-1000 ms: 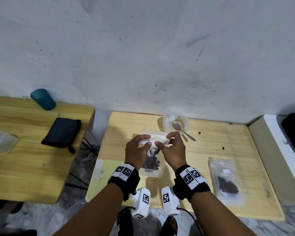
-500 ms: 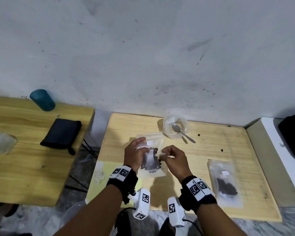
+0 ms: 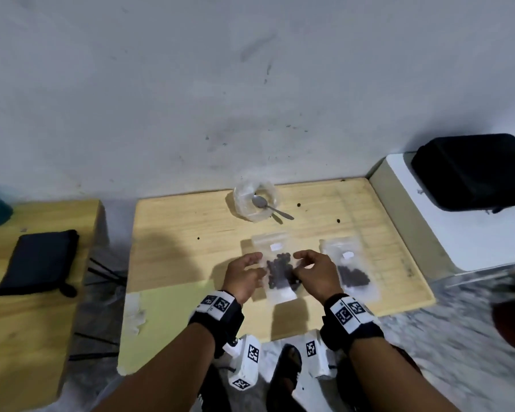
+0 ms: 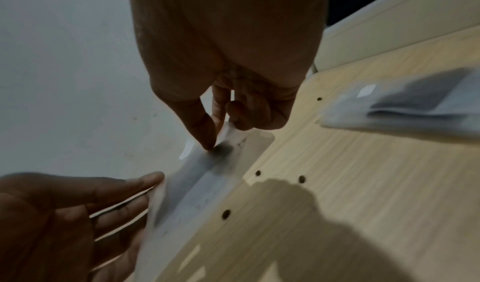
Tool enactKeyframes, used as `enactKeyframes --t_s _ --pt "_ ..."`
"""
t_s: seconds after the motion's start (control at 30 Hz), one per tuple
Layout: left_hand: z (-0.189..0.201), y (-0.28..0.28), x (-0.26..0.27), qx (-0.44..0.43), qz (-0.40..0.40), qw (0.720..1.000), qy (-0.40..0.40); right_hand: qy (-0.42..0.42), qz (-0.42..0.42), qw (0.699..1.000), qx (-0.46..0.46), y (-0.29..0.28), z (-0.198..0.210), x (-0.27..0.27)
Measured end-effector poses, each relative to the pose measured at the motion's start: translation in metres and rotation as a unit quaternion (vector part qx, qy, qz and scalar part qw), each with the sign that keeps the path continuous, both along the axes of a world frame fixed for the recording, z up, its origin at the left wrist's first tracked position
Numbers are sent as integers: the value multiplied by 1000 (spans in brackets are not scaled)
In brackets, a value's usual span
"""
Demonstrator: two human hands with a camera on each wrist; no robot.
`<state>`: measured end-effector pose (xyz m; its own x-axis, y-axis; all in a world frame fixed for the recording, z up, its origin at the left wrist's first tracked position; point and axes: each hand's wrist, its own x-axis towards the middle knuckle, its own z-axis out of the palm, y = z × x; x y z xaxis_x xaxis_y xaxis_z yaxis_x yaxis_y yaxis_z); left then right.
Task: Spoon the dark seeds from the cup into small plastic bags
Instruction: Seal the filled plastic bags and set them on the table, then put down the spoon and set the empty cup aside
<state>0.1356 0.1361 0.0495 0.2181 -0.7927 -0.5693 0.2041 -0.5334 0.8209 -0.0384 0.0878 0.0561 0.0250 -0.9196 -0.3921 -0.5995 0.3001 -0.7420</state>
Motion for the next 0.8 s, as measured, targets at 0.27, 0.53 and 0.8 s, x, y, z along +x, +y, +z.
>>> enactKeyframes --t_s 0.27,0.53,0.8 --pt "-14 -40 -120 30 -77 996 -17 126 -25 992 8 -16 -3 -107" --pt "-34 -75 -192 82 -76 994 -14 163 4 986 44 -43 -22 -173" --pt "-40 -81 -191 85 -84 992 -27 154 24 988 25 -50 -34 -185"
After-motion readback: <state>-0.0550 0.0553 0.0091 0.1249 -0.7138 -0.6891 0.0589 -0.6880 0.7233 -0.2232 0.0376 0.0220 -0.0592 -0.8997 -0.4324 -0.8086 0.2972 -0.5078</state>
